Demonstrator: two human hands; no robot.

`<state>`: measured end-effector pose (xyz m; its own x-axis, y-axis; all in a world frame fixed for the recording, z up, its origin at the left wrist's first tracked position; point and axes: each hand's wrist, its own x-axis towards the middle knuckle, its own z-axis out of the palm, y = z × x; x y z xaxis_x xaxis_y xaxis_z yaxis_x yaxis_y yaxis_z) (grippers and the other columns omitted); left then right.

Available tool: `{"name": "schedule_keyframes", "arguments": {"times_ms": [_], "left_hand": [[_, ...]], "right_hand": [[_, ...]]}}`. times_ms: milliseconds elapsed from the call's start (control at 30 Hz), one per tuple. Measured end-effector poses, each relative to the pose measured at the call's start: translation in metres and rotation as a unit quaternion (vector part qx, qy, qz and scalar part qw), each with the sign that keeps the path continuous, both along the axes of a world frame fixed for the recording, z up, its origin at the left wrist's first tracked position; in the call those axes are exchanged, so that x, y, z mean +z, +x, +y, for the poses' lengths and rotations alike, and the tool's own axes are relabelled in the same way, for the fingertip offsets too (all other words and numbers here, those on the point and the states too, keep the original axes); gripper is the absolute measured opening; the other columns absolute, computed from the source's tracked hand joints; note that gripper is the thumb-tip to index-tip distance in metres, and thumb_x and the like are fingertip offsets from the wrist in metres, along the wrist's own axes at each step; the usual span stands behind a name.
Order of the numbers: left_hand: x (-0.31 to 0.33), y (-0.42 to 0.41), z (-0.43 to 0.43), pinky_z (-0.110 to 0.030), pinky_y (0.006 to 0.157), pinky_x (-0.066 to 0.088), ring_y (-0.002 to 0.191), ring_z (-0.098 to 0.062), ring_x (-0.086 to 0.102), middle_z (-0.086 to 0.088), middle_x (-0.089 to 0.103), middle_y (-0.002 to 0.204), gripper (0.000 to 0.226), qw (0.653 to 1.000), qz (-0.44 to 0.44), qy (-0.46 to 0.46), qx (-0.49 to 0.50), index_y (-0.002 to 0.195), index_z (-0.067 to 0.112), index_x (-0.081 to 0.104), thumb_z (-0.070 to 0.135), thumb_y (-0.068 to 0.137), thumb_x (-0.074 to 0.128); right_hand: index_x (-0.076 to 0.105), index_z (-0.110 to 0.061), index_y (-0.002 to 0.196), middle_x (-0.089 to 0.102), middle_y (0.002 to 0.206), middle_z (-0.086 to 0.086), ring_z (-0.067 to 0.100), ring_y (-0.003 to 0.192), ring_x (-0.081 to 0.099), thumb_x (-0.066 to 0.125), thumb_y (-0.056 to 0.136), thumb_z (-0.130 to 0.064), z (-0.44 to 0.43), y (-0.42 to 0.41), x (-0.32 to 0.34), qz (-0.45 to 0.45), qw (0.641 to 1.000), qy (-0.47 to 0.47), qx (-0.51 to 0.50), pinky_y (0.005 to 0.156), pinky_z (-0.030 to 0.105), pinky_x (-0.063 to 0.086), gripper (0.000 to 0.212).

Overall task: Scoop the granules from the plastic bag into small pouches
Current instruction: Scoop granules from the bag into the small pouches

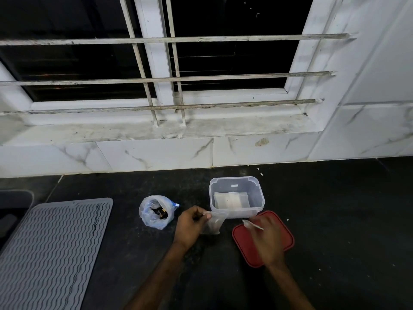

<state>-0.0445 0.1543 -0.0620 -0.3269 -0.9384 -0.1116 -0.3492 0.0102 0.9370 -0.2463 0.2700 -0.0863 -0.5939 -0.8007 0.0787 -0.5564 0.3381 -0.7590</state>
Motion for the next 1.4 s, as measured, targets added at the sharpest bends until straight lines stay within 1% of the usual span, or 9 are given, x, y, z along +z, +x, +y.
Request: {"name": "schedule_keyframes", "arguments": {"times_ms": [167, 300, 533, 667, 867, 967, 1167, 1267, 1400], "left_hand": [[0.011, 0.002, 0.004, -0.020, 0.071, 0.054, 0.081, -0.013, 0.069, -0.001, 0.073, 0.083, 0.002, 0.998, 0.043, -0.015, -0.049, 0.085, 0.008, 0.069, 0.010, 0.087, 0.070], [0.014, 0.007, 0.006, -0.028, 0.069, 0.053, 0.078, -0.015, 0.065, -0.006, 0.069, 0.080, 0.006, 0.996, 0.053, -0.045, -0.060, 0.083, 0.005, 0.062, 0.004, 0.089, 0.066], [0.012, -0.005, 0.014, -0.025, 0.068, 0.050, 0.074, -0.011, 0.061, -0.006, 0.067, 0.076, 0.011, 0.994, 0.106, 0.013, -0.016, 0.082, 0.002, 0.060, 0.006, 0.090, 0.065], [0.013, -0.007, 0.018, -0.026, 0.065, 0.053, 0.081, -0.014, 0.066, -0.004, 0.071, 0.091, 0.018, 0.980, 0.163, 0.098, -0.052, 0.105, 0.002, 0.063, 0.011, 0.090, 0.068], [0.013, -0.001, 0.019, -0.028, 0.053, 0.050, 0.061, -0.019, 0.061, -0.014, 0.067, 0.076, 0.019, 0.987, 0.130, 0.088, -0.034, 0.091, -0.008, 0.064, 0.011, 0.091, 0.066], [0.018, 0.001, 0.016, -0.021, 0.050, 0.045, 0.054, -0.009, 0.056, -0.006, 0.065, 0.068, 0.009, 0.988, 0.113, 0.079, -0.065, 0.085, 0.001, 0.067, 0.008, 0.090, 0.067], [0.023, 0.003, 0.011, -0.018, 0.050, 0.042, 0.050, -0.004, 0.052, -0.002, 0.064, 0.064, 0.008, 0.986, 0.092, 0.088, -0.104, 0.082, 0.004, 0.070, 0.009, 0.088, 0.069], [0.021, 0.002, 0.012, -0.017, 0.050, 0.042, 0.050, -0.003, 0.053, 0.002, 0.064, 0.059, 0.011, 0.986, 0.104, 0.098, -0.083, 0.077, 0.006, 0.069, 0.007, 0.088, 0.069], [0.017, -0.002, 0.016, -0.019, 0.056, 0.045, 0.056, -0.002, 0.058, 0.003, 0.068, 0.066, 0.008, 0.986, 0.120, 0.088, -0.075, 0.080, 0.005, 0.071, 0.008, 0.088, 0.070]], "right_hand": [[0.071, -0.024, 0.101, 0.070, 0.103, -0.011, 0.006, 0.098, 0.064, 0.075, 0.084, -0.017, -0.024, 0.027, 0.028, -0.219, 0.964, -0.098, 0.113, 0.080, 0.015, 0.050, 0.019], [0.074, -0.011, 0.088, 0.074, 0.089, 0.005, 0.018, 0.086, 0.069, 0.073, 0.084, -0.005, -0.030, 0.034, 0.032, -0.295, 0.939, -0.089, 0.152, 0.079, 0.026, 0.054, 0.008], [0.062, -0.002, 0.067, 0.064, 0.065, 0.006, 0.015, 0.067, 0.059, 0.067, 0.081, 0.008, -0.039, 0.041, 0.034, -0.271, 0.952, -0.114, 0.084, 0.070, 0.035, 0.049, 0.018], [0.061, -0.004, 0.063, 0.060, 0.063, 0.004, 0.015, 0.067, 0.055, 0.064, 0.084, 0.009, -0.042, 0.045, 0.048, -0.354, 0.920, -0.159, 0.044, 0.070, 0.033, 0.046, 0.025], [0.069, -0.006, 0.082, 0.071, 0.080, 0.002, 0.015, 0.077, 0.065, 0.066, 0.090, -0.006, -0.043, 0.040, 0.051, -0.384, 0.914, -0.118, 0.056, 0.068, 0.020, 0.050, 0.008], [0.071, -0.012, 0.101, 0.074, 0.097, 0.001, 0.011, 0.089, 0.068, 0.068, 0.090, -0.014, -0.045, 0.041, 0.052, -0.352, 0.927, -0.087, 0.094, 0.077, 0.022, 0.052, 0.012], [0.071, -0.007, 0.071, 0.070, 0.069, 0.008, 0.016, 0.068, 0.063, 0.070, 0.087, -0.010, -0.055, 0.051, 0.057, -0.313, 0.943, -0.097, 0.064, 0.070, 0.035, 0.050, 0.016], [0.069, -0.009, 0.059, 0.065, 0.063, 0.009, 0.023, 0.066, 0.058, 0.071, 0.083, -0.005, -0.059, 0.052, 0.060, -0.388, 0.916, -0.099, -0.013, 0.068, 0.034, 0.048, 0.025], [0.070, -0.007, 0.067, 0.067, 0.066, 0.005, 0.018, 0.070, 0.060, 0.067, 0.088, -0.007, -0.062, 0.052, 0.061, -0.335, 0.936, -0.106, 0.022, 0.069, 0.032, 0.048, 0.021]]}}
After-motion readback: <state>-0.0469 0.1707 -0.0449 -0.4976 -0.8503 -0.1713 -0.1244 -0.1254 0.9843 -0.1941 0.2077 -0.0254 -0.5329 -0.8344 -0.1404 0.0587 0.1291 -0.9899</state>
